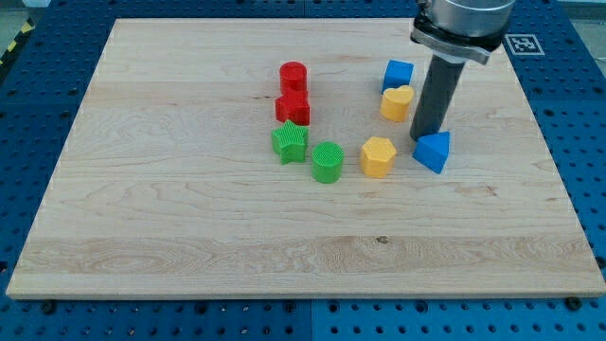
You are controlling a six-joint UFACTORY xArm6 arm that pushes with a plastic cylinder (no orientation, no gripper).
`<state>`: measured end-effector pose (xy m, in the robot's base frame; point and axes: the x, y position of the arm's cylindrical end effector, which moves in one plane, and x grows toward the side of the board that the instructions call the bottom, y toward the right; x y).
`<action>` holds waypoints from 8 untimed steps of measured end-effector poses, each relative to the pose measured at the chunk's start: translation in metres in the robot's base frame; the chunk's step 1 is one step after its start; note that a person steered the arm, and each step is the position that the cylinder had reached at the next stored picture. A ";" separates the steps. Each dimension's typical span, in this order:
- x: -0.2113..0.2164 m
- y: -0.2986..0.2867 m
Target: Push the blue triangle to the bottom left
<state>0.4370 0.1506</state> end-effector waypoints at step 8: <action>0.032 0.029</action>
<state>0.4689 0.1795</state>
